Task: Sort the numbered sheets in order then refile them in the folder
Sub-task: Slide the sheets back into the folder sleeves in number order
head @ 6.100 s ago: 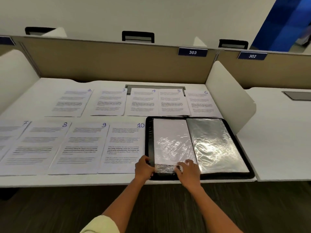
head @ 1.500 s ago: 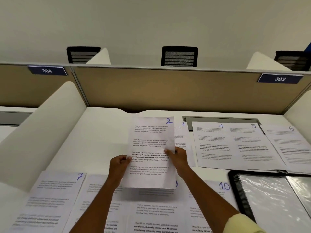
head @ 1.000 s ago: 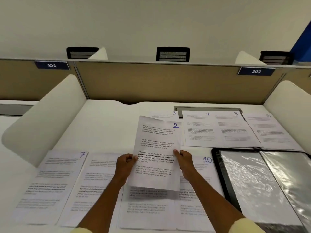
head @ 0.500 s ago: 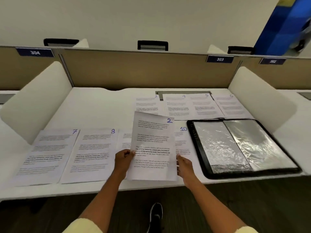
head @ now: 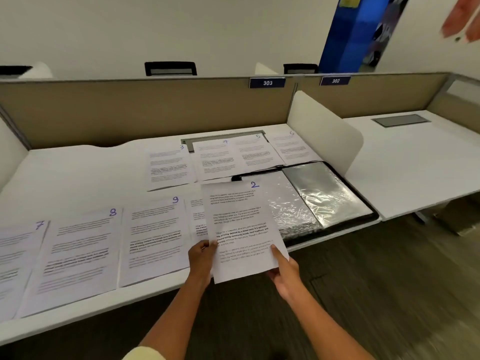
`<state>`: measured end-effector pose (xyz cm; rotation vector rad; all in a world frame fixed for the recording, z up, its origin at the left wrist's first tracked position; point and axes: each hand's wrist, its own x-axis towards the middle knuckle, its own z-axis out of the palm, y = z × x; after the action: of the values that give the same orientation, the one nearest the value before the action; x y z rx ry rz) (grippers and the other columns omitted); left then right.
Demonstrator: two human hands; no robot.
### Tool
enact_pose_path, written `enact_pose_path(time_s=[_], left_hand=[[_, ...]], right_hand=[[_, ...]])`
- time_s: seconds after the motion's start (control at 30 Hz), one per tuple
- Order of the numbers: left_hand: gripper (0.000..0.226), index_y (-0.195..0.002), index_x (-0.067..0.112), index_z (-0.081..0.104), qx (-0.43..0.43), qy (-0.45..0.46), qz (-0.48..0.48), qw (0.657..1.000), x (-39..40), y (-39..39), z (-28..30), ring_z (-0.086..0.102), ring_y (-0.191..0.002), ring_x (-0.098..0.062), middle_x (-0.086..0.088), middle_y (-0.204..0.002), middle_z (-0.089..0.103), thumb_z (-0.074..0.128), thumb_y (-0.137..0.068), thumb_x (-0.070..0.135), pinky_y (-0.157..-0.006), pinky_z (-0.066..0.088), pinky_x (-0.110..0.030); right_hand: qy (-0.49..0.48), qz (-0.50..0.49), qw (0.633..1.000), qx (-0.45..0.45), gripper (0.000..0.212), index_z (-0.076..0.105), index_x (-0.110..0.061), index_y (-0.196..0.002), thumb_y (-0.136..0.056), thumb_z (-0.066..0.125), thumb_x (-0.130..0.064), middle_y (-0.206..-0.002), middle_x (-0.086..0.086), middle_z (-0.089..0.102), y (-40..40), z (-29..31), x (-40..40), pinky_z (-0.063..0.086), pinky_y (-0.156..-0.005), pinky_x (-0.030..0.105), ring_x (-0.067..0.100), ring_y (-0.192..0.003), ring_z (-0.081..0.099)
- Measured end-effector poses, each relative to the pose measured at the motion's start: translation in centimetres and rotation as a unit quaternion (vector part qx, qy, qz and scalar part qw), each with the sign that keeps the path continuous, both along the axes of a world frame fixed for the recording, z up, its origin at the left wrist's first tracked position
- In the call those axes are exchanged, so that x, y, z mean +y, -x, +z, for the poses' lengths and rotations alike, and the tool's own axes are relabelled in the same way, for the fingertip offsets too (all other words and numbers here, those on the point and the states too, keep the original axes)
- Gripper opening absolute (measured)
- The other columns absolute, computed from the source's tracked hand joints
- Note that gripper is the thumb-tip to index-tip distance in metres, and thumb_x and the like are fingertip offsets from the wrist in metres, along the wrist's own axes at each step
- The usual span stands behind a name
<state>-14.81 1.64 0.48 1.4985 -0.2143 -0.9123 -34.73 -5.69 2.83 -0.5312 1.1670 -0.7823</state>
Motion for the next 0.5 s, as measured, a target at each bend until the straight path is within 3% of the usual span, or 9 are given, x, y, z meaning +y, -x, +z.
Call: enact_pose_path(time_s=[0.27,0.5], left_hand=[[0.006,-0.097,0.009,0.067,0.052,-0.008,-0.028,0.998,-7.5,9.1,-0.3,0.067,-0.100,-0.029,-0.011,-0.108,0.069,0.064,-0.093,0.009,-0.090,0.055,-0.051],[0.022,-0.111,0.009,0.058,0.082,-0.007,-0.053,0.995,-14.7,18.7,-0.4,0.065,-0.104,-0.027,-0.012,-0.113,0.066,0.060,-0.092,-0.002,-0.093,0.054,-0.048]], right_hand=[[-0.053,-0.138,0.986,-0.074,0.031,0.060,-0.008,-0.111,-0.084,0.075,-0.006,-0.112,0.016,0.068,8.9,-0.4,-4.8,0.056,-0.079,0.040,0.028,-0.103,0.065],[-0.075,-0.100,0.986,-0.107,0.034,0.062,-0.008,-0.116,-0.084,0.071,0.000,-0.114,0.016,0.071,17.2,-1.2,-10.9,0.050,-0.101,0.050,0.030,-0.111,0.065]])
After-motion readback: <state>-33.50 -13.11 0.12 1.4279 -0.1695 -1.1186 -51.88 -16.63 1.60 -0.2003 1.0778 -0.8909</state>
